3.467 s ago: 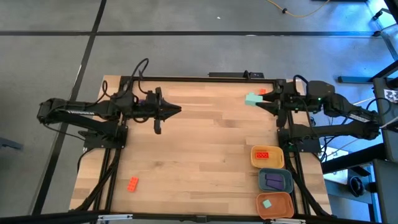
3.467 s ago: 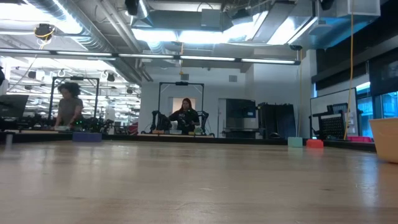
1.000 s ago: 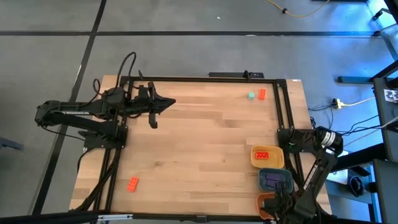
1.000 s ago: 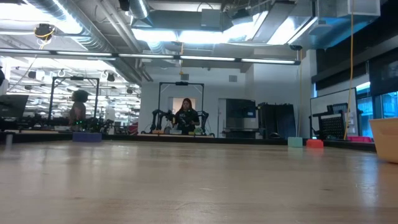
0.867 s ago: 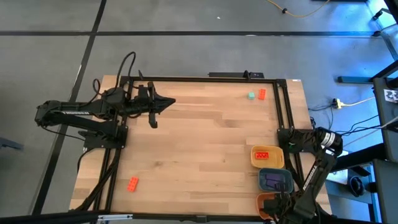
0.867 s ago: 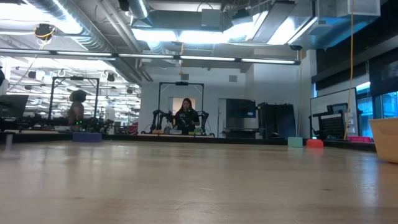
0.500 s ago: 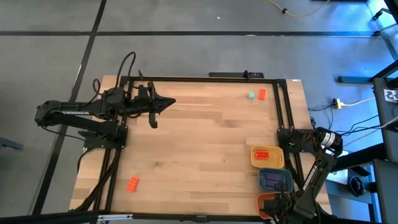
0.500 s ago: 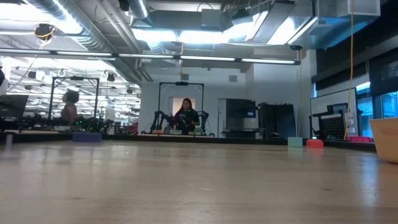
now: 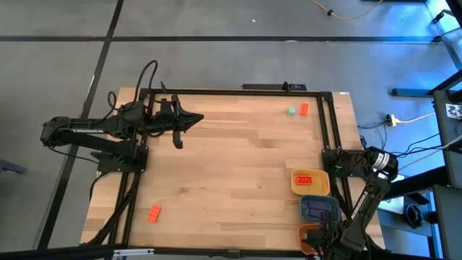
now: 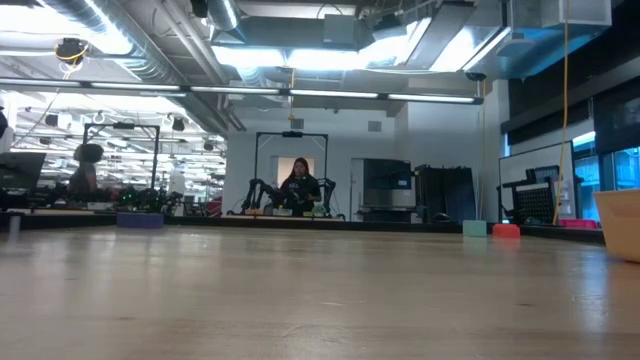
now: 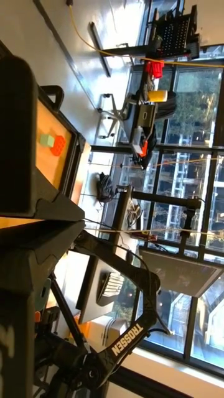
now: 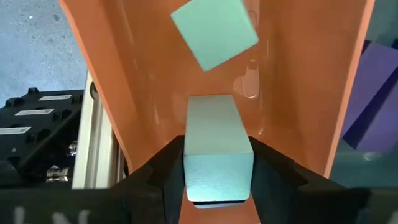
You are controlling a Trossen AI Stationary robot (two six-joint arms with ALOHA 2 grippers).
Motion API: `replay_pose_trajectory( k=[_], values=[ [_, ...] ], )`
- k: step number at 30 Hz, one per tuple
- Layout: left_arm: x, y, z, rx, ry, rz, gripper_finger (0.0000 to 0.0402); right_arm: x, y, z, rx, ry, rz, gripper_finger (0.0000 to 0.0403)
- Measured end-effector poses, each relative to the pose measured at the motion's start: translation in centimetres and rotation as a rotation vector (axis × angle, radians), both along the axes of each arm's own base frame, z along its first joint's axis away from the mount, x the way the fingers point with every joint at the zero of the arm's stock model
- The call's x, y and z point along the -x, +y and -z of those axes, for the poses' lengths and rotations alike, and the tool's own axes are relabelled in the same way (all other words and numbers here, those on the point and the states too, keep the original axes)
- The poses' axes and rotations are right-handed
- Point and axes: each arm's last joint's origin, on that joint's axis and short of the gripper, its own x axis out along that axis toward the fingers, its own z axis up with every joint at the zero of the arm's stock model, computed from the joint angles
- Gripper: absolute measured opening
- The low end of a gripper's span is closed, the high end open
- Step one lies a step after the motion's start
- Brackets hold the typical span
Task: Sort & place blocks by color
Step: Put the bottom light blue block into the orange bin
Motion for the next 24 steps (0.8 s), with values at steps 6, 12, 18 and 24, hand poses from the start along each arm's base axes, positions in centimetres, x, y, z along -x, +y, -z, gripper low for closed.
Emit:
replay_pose_trajectory(
  k=[6, 12, 18, 24],
  values=[
    [0.00, 0.00, 0.00, 0.000, 0.000, 0.000, 0.0000, -0.11, 0.04, 0.71, 0.024, -0.032, -0.002, 0.0181],
    [-0.01, 0.00, 0.00, 0.000, 0.000, 0.000, 0.0000, -0.15, 0.09, 0.46, 0.012, -0.039, -0.001, 0.0228],
    [0.00, 0.00, -0.01, 0.000, 0.000, 0.000, 0.0000, -0.14, 0.13, 0.42, 0.005, -0.034, 0.000, 0.0245],
    [0.00, 0.00, -0.01, 0.000, -0.001, 0.000, 0.0000, -0.13, 0.14, 0.37, 0.002, -0.028, 0.000, 0.0246]
  ],
)
